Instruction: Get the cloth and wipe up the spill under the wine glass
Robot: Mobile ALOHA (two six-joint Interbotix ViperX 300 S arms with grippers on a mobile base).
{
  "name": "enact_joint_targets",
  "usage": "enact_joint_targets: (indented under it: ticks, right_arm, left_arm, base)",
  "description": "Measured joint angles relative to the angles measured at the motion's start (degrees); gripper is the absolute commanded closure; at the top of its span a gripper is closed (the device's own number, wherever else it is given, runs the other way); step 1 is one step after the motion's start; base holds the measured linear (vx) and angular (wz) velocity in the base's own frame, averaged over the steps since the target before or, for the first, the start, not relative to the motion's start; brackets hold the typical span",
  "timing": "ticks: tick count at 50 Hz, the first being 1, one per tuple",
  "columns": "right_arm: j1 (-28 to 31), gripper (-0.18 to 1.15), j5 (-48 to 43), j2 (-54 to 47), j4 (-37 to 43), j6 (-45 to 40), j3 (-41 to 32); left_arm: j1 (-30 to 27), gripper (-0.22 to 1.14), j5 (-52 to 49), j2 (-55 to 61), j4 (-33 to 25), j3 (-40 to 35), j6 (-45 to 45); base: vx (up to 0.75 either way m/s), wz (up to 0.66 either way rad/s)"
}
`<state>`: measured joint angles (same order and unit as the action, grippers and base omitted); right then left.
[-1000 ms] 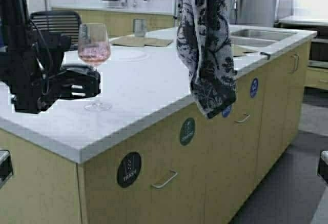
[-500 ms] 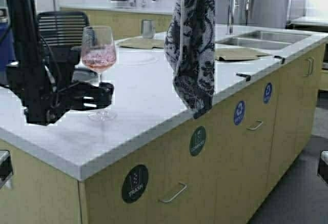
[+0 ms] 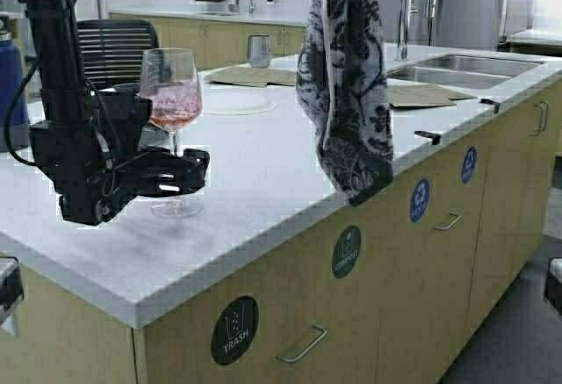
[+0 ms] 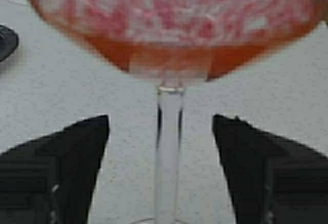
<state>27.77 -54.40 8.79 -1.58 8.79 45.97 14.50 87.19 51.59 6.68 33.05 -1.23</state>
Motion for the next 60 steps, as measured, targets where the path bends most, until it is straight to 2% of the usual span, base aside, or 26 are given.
enact_joint_targets:
  ticks: [14,20,27,43,52,60]
  right_arm:
    - [0.0,0.92,0.0,-2.6,1.0,-0.3,-0.7]
    - [0.0,0.92,0.0,-6.2,4.8,-0.5,-5.1]
    - [-0.8,0.92,0.4,-11.7,8.3,-1.2,-13.3]
    - [-1.2,0.92,4.2,-28.0,8.8,-4.0,-31.4]
    - [-0.5,0.92,4.8,-36.0,8.7,-6.0,-37.4]
    - [1.0,0.92,4.8,-38.6,8.5,-6.1,-38.1]
  left_arm:
    - [0.0,0.64,0.0,0.0,2.9,-0.4,-0.4]
    - [0.1,0.77,0.0,-0.6,4.2,0.1,-0.4]
    - [0.1,0.79,0.0,-4.1,5.8,1.8,-0.4]
    - [0.4,0.8,-0.4,-19.2,6.9,10.5,-1.4]
    - [0.4,0.8,-3.9,-30.5,6.8,14.8,-2.9]
    - [0.4,0.8,-13.2,-40.5,6.7,15.8,-5.4]
  base:
    - [0.02,0.01]
    - [0.0,0.0]
    - [0.0,0.0]
    - [0.0,0.0]
    - [0.0,0.0]
    - [0.0,0.0]
